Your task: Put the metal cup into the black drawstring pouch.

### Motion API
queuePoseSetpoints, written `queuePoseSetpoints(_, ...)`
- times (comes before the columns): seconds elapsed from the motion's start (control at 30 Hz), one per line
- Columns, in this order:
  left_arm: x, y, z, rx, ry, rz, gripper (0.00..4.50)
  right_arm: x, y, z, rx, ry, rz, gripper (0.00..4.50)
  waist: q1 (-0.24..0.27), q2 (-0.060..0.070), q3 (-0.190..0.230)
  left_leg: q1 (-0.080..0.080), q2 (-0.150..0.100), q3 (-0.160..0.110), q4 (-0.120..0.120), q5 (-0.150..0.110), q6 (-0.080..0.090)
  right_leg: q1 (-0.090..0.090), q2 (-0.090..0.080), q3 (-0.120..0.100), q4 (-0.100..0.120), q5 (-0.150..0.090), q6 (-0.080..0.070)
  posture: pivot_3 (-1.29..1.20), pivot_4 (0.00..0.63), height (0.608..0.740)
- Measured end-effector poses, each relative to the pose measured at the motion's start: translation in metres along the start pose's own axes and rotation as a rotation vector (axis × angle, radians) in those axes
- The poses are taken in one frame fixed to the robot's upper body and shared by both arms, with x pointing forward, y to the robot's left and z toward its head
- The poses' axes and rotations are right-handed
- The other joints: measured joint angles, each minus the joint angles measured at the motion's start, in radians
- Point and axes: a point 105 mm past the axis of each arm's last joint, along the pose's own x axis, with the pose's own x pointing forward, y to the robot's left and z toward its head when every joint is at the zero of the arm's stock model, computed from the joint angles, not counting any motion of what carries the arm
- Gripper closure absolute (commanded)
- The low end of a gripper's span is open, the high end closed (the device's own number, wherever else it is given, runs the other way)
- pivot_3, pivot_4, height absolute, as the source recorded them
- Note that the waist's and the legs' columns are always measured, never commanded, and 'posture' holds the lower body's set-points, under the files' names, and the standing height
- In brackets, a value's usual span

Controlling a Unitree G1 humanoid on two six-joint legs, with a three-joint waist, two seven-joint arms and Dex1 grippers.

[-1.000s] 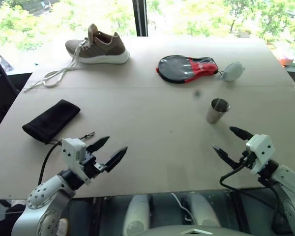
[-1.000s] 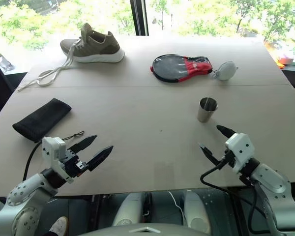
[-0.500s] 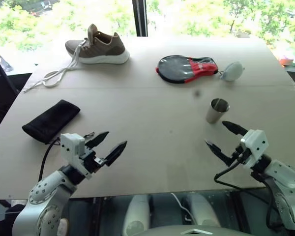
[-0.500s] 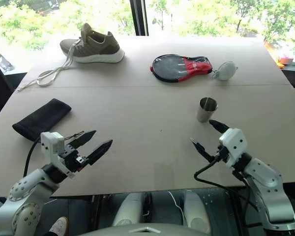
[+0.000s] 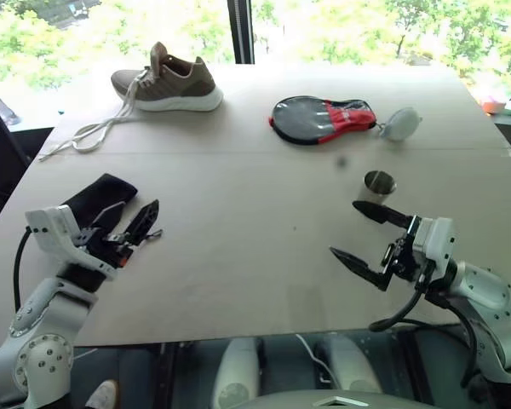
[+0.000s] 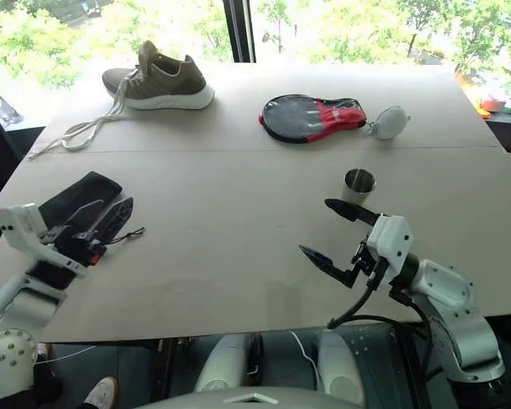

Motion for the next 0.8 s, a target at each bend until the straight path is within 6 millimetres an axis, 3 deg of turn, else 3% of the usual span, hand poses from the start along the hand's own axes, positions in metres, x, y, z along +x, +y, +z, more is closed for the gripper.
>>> queuePoseSetpoints(0.2, -0.015, 0.063, 0.010, 0.557, 0.099, 0.208, 0.01, 0.009, 0.011, 0.011, -0.029, -0.035, 0.117, 0.00, 0.004, -0.001, -0.001, 0.000, 0.000, 0.001, 0.000, 0.000, 0.000, 0.000, -0.001, -0.001, -0.001, -0.002, -0.003, 0.00, 0.150, 0.740)
queuePoseSetpoints(0.3, -0.020, 0.084, 0.025, 0.889, 0.113, 0.209, 0.01, 0.014, 0.010, 0.015, -0.053, -0.051, 0.136, 0.00, 0.005, -0.002, -0.001, 0.000, 0.002, 0.002, -0.001, 0.000, 0.000, -0.001, -0.004, -0.001, -0.001, -0.002, -0.004, 0.00, 0.150, 0.740)
queuePoseSetpoints(0.57, -0.033, 0.119, 0.035, 1.370, 0.243, 0.135, 0.01, 0.018, 0.006, 0.006, -0.034, -0.050, 0.119, 0.00, 0.004, -0.004, -0.003, 0.000, 0.000, 0.002, -0.007, 0.000, 0.000, -0.002, -0.012, -0.004, -0.002, 0.000, -0.001, 0.00, 0.150, 0.740)
queuePoseSetpoints(0.67, -0.029, 0.119, 0.035, 1.576, 0.284, 0.070, 0.01, 0.019, 0.006, 0.004, -0.030, -0.051, 0.115, 0.00, 0.004, -0.005, -0.003, -0.001, -0.001, 0.002, -0.007, 0.000, 0.001, -0.002, -0.011, -0.005, -0.002, 0.000, 0.000, 0.00, 0.150, 0.740)
queuePoseSetpoints(0.8, -0.037, 0.124, 0.027, 1.703, 0.330, 0.004, 0.01, 0.018, 0.007, 0.002, -0.024, -0.046, 0.104, 0.00, -0.002, -0.006, -0.003, -0.001, -0.001, 0.004, -0.008, -0.001, 0.001, -0.003, -0.010, -0.004, -0.003, 0.000, 0.000, 0.00, 0.150, 0.740)
